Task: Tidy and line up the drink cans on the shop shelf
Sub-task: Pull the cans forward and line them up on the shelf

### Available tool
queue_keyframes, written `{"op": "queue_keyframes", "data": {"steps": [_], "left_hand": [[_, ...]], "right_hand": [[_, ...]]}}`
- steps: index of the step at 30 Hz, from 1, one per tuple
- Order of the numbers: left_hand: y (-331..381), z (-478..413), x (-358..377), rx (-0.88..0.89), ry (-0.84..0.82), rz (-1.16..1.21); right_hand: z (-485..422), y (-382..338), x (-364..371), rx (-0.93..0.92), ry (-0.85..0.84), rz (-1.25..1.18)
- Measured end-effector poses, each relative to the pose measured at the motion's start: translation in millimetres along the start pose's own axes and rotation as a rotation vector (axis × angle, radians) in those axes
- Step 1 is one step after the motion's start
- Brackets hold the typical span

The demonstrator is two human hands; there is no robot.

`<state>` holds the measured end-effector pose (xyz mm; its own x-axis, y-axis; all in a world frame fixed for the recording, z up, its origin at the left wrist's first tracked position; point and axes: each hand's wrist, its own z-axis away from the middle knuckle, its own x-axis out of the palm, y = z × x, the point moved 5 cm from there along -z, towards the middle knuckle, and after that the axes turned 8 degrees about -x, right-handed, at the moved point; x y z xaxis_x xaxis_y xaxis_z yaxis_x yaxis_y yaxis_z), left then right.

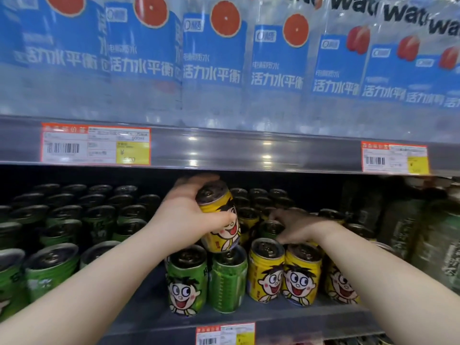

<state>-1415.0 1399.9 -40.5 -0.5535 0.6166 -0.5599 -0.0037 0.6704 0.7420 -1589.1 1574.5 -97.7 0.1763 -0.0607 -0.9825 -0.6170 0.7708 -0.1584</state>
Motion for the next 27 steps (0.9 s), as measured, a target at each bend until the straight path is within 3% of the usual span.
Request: {"op": "queue_keyframes", "data": {"steps": [6, 9, 12, 17, 21, 27], "left_hand": [[11.8, -12.4, 18.7, -0.059, -0.005, -0.001], [17.9, -24.6, 37.3, -0.082, -0.038, 0.006], [27.6, -38.0, 59.8, -0.078, -0.049, -0.098], [34.3, -49.9, 104.5, -0.003, -0.141, -0.114], [32.5, -54.4, 136.0, -0.008, -0.188, -0.205], [13.9, -52.4, 164.3, -0.069, -0.357, -0.443]], "right_hand": [[2.1, 6.6, 3.4, -0.022, 0.149, -0.189], [16.2, 6.0, -15.7, -0.048, 0.371, -0.425], [37.6, 10.0, -46.9, -0.031, 0.565, -0.444], [69.2, 21.8, -64.3, 0.056, 0.570, -0.333], [97.4, 19.4, -66.6, -0.065, 0.664, -0.383], [105.1, 25.2, -59.9, -0.079, 0.687, -0.345]]}}
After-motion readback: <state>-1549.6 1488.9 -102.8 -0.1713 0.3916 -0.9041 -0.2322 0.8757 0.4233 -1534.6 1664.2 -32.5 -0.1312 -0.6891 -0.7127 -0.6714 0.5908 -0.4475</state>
